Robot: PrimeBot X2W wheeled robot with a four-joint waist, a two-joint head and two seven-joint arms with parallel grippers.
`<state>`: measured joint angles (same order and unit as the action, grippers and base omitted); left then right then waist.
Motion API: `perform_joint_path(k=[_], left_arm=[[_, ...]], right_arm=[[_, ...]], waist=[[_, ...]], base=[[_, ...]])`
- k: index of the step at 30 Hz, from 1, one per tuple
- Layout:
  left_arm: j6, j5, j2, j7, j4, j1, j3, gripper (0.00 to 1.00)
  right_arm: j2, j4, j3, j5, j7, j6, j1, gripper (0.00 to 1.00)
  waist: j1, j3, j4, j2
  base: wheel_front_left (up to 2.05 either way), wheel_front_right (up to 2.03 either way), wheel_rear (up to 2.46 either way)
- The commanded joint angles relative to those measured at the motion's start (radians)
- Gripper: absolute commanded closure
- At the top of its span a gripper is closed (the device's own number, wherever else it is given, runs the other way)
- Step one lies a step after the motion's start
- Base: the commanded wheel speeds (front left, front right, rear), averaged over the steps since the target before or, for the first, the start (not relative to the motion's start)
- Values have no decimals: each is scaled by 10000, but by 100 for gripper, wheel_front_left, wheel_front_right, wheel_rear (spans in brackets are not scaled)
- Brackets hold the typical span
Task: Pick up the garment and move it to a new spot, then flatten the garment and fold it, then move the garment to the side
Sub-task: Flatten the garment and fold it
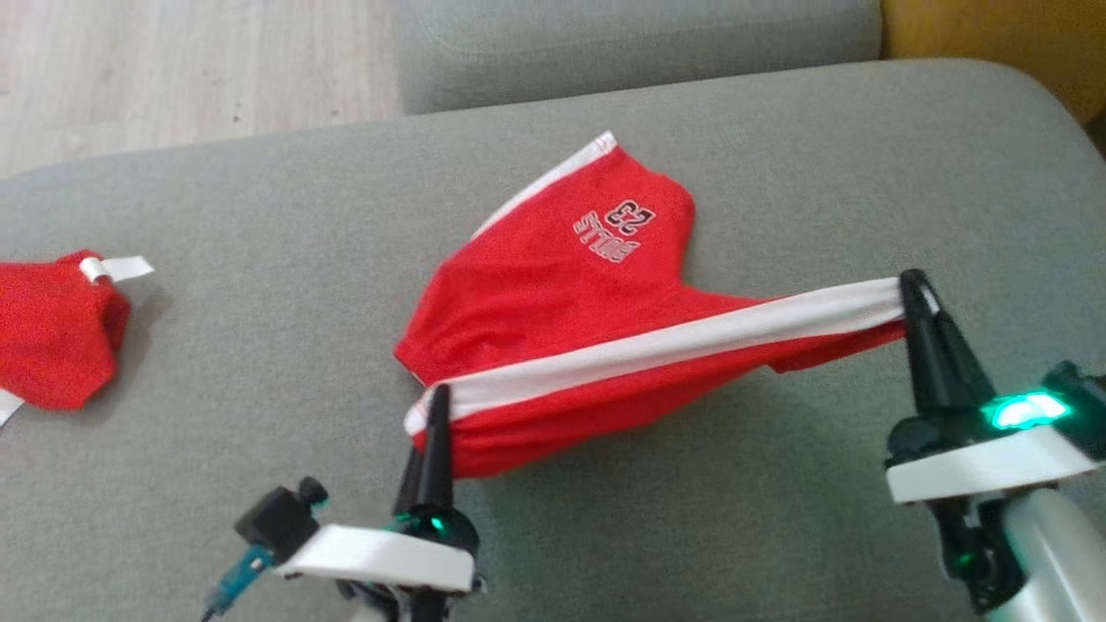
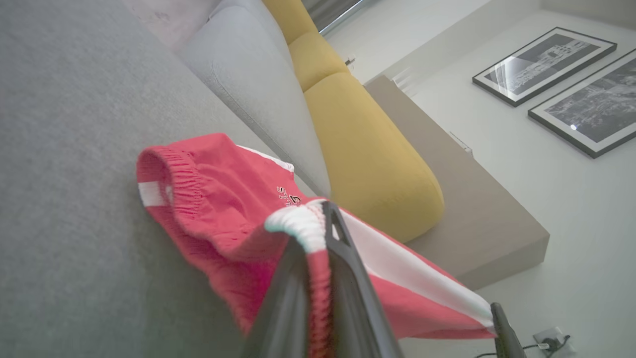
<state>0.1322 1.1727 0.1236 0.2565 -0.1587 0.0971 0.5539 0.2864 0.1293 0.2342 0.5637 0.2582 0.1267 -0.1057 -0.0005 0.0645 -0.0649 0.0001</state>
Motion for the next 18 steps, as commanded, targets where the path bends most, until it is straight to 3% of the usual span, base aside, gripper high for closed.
perform_joint_path(k=[1,8,18], left_arm=[[-15,66,70,53,404,348,-250,100],[-15,322,-70,53,675,843,-53,100],[-15,914,-542,53,379,2556,-311,100]], right_arm=[[248,-406,-32,87,35,40,-279,100],[474,-120,121,-83,33,40,-1250,100],[707,2340,1321,-617,-548,40,-4998,100]], waist=[[5,-17,119,-1],[5,783,632,-1],[5,1940,1434,-1]], base=[[0,0,0],[0,0,0],[0,0,0]])
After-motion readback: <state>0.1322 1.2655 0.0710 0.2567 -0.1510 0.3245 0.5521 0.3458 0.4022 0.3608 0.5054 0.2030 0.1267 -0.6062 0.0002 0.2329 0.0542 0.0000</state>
